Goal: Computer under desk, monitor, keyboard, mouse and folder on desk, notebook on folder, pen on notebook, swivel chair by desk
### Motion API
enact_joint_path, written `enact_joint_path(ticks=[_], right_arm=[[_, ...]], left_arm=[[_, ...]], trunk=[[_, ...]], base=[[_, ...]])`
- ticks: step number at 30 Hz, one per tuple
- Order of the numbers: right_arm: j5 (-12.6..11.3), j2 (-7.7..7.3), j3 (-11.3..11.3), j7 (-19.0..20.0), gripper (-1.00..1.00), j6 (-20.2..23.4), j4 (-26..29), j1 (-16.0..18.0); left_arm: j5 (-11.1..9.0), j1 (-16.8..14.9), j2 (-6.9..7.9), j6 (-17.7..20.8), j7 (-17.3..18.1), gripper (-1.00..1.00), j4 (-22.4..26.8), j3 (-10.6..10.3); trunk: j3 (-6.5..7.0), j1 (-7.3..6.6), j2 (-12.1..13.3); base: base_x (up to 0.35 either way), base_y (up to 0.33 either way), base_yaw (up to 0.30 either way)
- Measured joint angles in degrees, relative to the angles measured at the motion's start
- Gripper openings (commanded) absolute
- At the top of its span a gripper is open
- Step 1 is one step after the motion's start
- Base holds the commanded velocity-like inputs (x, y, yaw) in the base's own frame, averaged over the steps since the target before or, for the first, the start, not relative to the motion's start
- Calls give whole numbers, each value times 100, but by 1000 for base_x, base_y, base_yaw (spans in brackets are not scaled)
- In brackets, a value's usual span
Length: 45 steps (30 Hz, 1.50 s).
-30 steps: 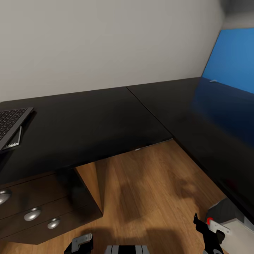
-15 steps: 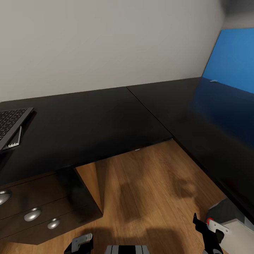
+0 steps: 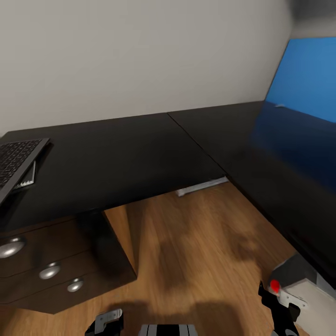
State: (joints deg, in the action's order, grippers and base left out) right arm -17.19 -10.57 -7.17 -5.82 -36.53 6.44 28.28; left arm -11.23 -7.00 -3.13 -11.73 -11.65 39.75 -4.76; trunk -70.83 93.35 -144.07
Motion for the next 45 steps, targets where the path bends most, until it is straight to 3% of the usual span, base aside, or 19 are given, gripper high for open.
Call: enact_joint_path(ticks=[32, 45], right_arm=[[-3, 1, -3, 3, 100, 0, -2, 0], [-7, -7, -11, 9, 100, -3, 21, 0]], left_arm=[[-1, 0, 0, 4, -8, 100, -8, 0], [3, 0, -17, -11, -21, 100, -269, 0]], trunk=[[0, 0, 0], [0, -3, 0]], base=[[-317, 0, 0], [-61, 0, 0]])
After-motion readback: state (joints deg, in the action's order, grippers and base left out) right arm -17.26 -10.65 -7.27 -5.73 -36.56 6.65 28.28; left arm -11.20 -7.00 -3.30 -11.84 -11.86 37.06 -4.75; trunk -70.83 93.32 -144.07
